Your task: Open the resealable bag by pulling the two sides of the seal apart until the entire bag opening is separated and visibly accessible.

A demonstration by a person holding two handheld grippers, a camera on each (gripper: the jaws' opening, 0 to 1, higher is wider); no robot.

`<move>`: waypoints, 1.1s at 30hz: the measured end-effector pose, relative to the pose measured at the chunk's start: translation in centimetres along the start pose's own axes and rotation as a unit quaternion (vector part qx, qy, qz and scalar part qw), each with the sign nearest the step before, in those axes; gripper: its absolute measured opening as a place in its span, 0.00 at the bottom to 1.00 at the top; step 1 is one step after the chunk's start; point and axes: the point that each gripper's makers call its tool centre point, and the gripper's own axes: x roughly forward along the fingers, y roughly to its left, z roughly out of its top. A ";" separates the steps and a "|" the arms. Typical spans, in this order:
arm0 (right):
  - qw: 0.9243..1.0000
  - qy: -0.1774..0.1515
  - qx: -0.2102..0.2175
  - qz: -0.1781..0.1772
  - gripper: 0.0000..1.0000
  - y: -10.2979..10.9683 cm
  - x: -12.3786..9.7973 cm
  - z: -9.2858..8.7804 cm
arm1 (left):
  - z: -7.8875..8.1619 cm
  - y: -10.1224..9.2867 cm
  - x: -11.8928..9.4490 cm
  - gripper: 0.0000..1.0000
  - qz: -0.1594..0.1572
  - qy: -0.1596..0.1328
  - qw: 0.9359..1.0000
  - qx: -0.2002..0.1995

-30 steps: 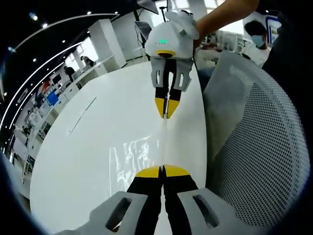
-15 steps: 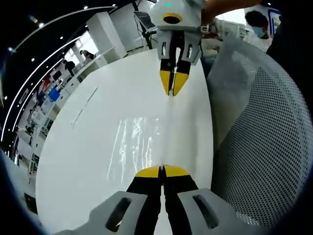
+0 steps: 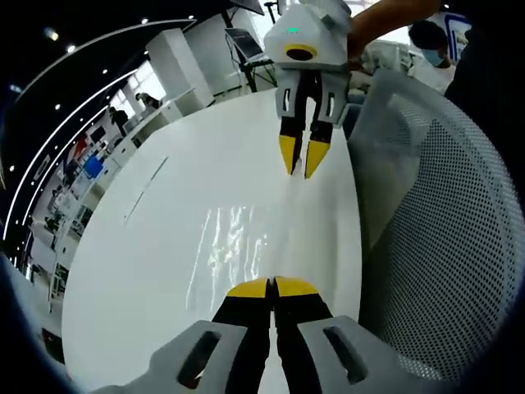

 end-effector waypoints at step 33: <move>0.997 -0.063 -0.048 -0.013 0.06 0.6 0.7 4.7 | -0.4 0.2 -0.1 0.00 -0.001 -0.003 1.000 0.000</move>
